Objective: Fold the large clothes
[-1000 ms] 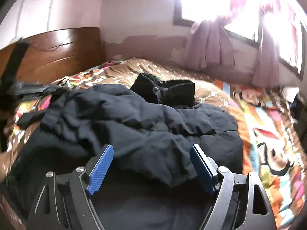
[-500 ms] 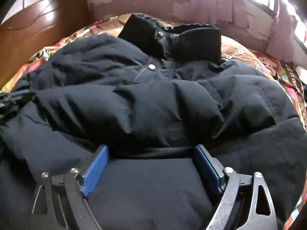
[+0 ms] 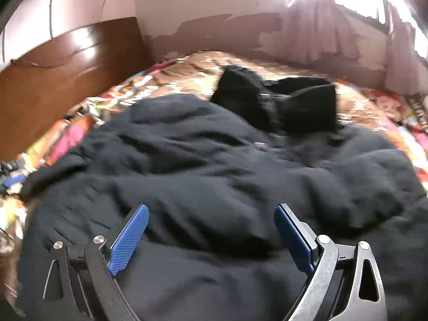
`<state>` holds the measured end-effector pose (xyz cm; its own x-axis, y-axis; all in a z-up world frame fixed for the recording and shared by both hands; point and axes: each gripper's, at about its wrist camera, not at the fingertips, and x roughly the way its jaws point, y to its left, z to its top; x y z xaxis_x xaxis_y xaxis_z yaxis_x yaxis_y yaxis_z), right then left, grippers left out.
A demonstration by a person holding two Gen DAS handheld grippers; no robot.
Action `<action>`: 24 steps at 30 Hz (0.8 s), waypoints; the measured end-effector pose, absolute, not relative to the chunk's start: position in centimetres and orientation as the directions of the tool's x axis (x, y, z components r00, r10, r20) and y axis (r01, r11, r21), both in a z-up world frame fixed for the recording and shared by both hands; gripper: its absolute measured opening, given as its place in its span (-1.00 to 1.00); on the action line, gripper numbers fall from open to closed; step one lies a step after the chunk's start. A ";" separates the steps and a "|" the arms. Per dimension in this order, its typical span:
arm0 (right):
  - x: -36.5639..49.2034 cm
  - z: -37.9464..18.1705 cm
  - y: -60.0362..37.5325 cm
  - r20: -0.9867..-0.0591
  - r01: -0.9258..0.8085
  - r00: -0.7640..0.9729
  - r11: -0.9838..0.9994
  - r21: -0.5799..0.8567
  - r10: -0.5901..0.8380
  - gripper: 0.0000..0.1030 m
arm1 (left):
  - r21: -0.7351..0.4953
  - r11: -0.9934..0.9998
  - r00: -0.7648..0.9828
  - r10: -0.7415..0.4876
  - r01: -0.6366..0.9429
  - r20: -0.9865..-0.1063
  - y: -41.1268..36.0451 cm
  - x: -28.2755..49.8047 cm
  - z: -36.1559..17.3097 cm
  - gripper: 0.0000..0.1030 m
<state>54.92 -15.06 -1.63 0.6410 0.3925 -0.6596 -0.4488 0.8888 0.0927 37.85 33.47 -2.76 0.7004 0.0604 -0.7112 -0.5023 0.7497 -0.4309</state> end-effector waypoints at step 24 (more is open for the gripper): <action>57.8 -5.7 -7.2 -0.690 -0.427 0.635 0.902 0.061 0.347 0.89 | -0.563 0.467 0.708 0.226 -0.682 -0.669 43.0 34.3 -4.7 -0.93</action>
<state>57.84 -7.17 -5.72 0.6352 0.3475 -0.6898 -0.4273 0.9020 0.0609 34.34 43.01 -4.75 0.7077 0.2258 -0.6695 -0.6817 0.4673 -0.5630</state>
